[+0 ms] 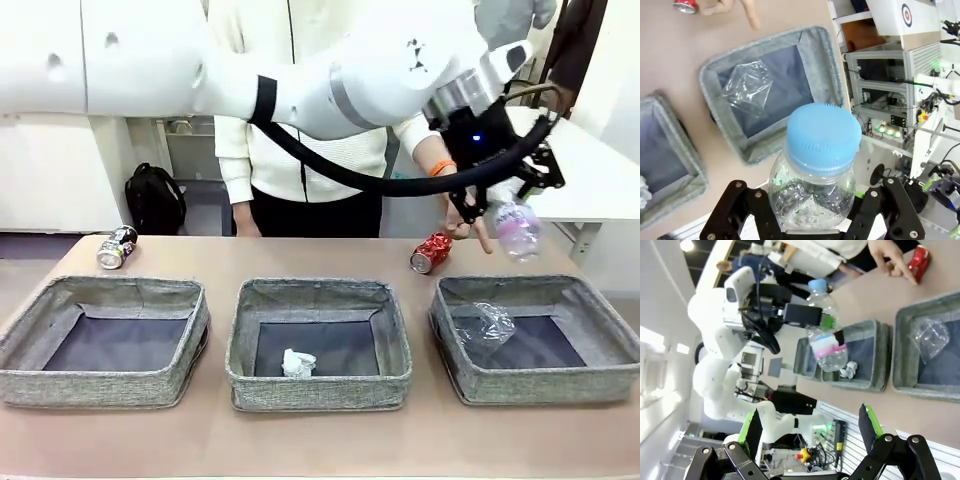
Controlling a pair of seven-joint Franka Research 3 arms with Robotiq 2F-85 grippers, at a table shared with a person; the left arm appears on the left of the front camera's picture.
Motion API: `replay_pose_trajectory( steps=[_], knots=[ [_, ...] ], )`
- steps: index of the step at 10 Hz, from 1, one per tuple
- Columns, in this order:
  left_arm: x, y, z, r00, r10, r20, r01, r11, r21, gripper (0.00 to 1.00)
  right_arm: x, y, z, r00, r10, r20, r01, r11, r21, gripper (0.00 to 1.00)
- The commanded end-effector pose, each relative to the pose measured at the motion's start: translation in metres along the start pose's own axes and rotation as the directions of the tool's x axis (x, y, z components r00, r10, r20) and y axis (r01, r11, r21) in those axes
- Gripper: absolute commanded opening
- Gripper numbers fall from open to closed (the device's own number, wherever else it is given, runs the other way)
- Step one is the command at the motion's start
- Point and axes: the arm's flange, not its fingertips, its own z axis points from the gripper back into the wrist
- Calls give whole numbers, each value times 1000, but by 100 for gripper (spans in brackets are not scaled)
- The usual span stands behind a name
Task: Sort the waste into the appropriate baskets.
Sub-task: Place the picked waste into the Fabric basket indicated by the person.
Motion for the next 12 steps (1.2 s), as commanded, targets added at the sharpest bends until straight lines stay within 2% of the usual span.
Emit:
replay_pose_trajectory(
  steps=[1, 2, 3, 5, 6, 7, 10, 11, 12],
  knots=[
    [-8, 10, 16, 1000, -12, -24, 12, 1000, 5, 0, -1, -1, 2, 1000, 7, -13, -7, 1000, 4, 100],
    [0, 0, 0, 1000, 0, 0, 0, 1000, 0, 0, -1, -1, 2, 1000, 7, -13, -7, 1000, 4, 100],
    [21, 8, -25, 996, 15, 82, -17, 1000, 23, 0, -1, -1, 2, 1000, 7, -13, -7, 1000, 4, 100],
    [49, 20, -61, 994, 0, 113, 0, 1000, 0, 0, -1, -1, 2, 1000, 7, -13, -7, 1000, 4, 100],
    [49, 22, -78, 993, 0, 119, -3, 1000, 27, 0, -1, -1, 2, 1000, 7, -13, -7, 1000, 4, 100],
    [45, 21, -86, 996, -8, 88, 5, 1000, 27, 0, -1, -1, 2, 1000, 7, -13, -7, 1000, 4, 100],
    [43, 16, -97, 995, -26, 94, 22, 999, 41, 0, -1, -1, 2, 1000, 7, -13, -7, 1000, 4, 100],
    [43, 15, -97, 996, -36, 81, 33, 999, 40, 57, -1, -1, 2, 1000, 7, -13, -7, 1000, 4, 100],
    [43, 15, -98, 996, -35, 77, 31, 998, 52, 57, -1, -1, 2, 1000, 7, -13, -7, 1000, 4, 100]
  ],
)
